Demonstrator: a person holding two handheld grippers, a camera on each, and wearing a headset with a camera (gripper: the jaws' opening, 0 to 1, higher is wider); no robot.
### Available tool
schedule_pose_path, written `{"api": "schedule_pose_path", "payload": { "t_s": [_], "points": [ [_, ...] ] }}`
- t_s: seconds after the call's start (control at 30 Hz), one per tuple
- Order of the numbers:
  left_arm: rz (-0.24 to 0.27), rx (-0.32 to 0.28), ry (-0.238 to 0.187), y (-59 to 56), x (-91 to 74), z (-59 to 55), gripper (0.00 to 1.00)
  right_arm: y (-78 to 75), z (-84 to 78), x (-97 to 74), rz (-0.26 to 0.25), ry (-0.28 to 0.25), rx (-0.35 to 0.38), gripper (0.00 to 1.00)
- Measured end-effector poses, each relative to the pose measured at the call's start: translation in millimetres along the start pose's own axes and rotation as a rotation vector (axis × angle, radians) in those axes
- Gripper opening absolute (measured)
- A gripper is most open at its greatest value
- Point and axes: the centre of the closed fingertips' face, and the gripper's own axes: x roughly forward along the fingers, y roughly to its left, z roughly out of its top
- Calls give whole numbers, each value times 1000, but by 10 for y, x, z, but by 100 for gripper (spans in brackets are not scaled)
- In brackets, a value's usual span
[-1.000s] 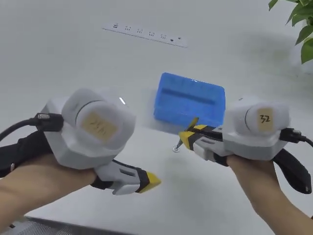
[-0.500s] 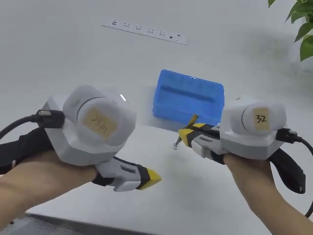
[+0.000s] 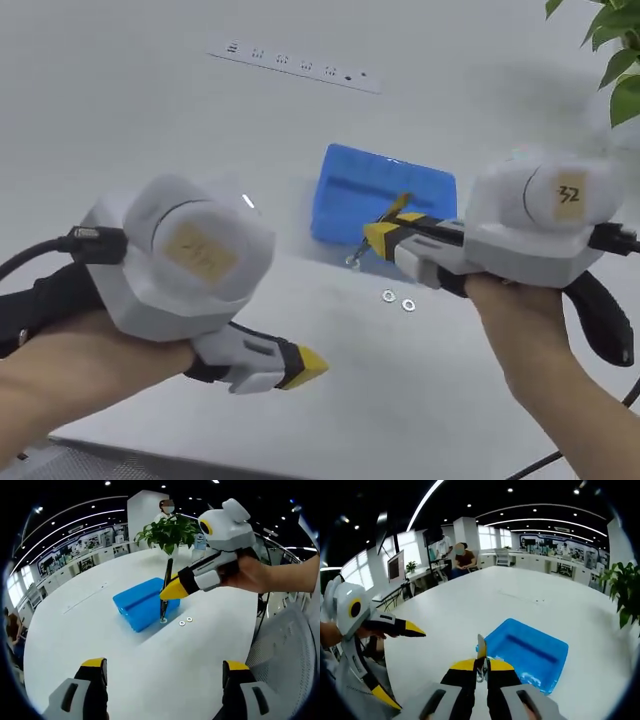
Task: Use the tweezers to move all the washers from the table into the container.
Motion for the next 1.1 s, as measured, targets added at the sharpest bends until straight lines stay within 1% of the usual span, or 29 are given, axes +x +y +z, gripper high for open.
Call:
{"api": "schedule_pose_path", "payload": {
  "t_s": [0.1,0.33,0.47,0.57,0.7,0.77,0.8,0.83,0.87,0.93,1.0,1.1],
  "points": [
    [6,3,-7,14,-7,15,98,-40,130,5,-9,-25,-10,3],
    [7,7,-4,18,-10,14,97,-128,332,28,-27,-63,-35,3],
    [6,3,-5,16,-13,15,97,-207,395,61,-47,-75,-46,3],
    [3,2,-1,15,-9,4,98,-319,407,138,-75,-72,-61,3],
    [7,2,2,30,-6,-7,98,-424,352,236,-98,-59,-58,3],
    [6,-2,4,35,-6,-14,98,-468,272,303,-106,-39,-56,3],
    [8,-2,4,42,-6,-18,98,-498,216,339,-123,-31,-52,4],
    [9,-2,3,46,-6,-19,98,-509,199,353,-127,-29,-52,4],
    [10,-4,2,49,-9,-21,98,-521,142,393,-130,-15,-50,4],
    [9,-8,1,50,-10,-22,98,-529,70,451,-127,-7,-32,4],
    [11,-12,2,56,-13,-30,98,-528,-2,490,-128,12,-24,4],
    [16,-12,8,66,-14,-49,98,-537,-72,524,-129,25,-16,4]
  ]
}}
